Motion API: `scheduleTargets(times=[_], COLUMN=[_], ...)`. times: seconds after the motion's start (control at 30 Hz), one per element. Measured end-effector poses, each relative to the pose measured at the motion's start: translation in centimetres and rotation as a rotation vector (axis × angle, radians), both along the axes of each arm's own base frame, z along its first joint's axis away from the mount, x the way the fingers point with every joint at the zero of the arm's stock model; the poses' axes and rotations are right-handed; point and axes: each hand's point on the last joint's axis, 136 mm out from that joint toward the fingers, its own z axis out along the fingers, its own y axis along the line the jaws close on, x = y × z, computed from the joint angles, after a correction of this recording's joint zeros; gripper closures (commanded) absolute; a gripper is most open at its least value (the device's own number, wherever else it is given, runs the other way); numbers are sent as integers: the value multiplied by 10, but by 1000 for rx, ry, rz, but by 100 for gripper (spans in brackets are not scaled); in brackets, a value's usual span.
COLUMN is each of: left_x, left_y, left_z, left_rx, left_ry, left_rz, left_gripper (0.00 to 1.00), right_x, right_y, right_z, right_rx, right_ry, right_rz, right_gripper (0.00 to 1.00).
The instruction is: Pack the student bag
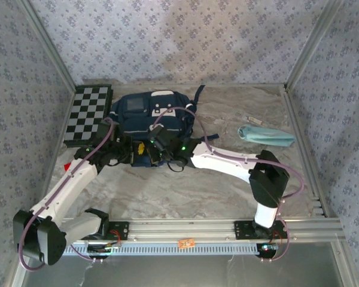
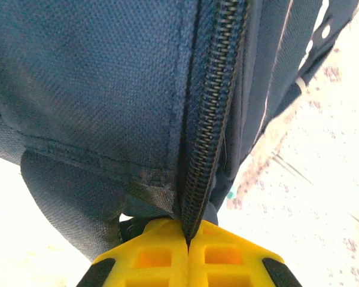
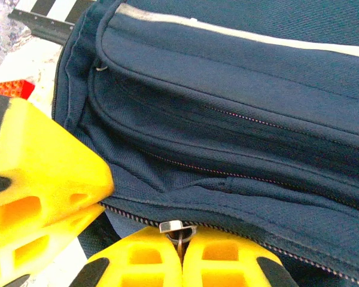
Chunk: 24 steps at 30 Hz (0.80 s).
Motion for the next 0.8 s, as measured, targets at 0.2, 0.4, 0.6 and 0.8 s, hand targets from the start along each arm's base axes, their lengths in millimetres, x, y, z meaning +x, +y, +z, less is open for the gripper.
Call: scheduleTargets(times=[0.2, 0.4, 0.6, 0.8], left_x=[8, 17, 14, -9], left_y=[22, 32, 19, 4], left_z=[15, 20, 21, -7], left_rx=[21, 65, 110, 118], left_ry=[-49, -71, -85, -28], left_rz=[57, 64, -5, -61], left_gripper=[100, 100, 87, 67], right_x=[9, 11, -11, -29], right_y=[-61, -98, -60, -32], right_z=[-27, -41, -30, -24], right_rx=[-174, -278, -153, -54], right_ry=[67, 125, 166, 224], right_rz=[-133, -184, -61, 31], right_gripper=[100, 100, 100, 100])
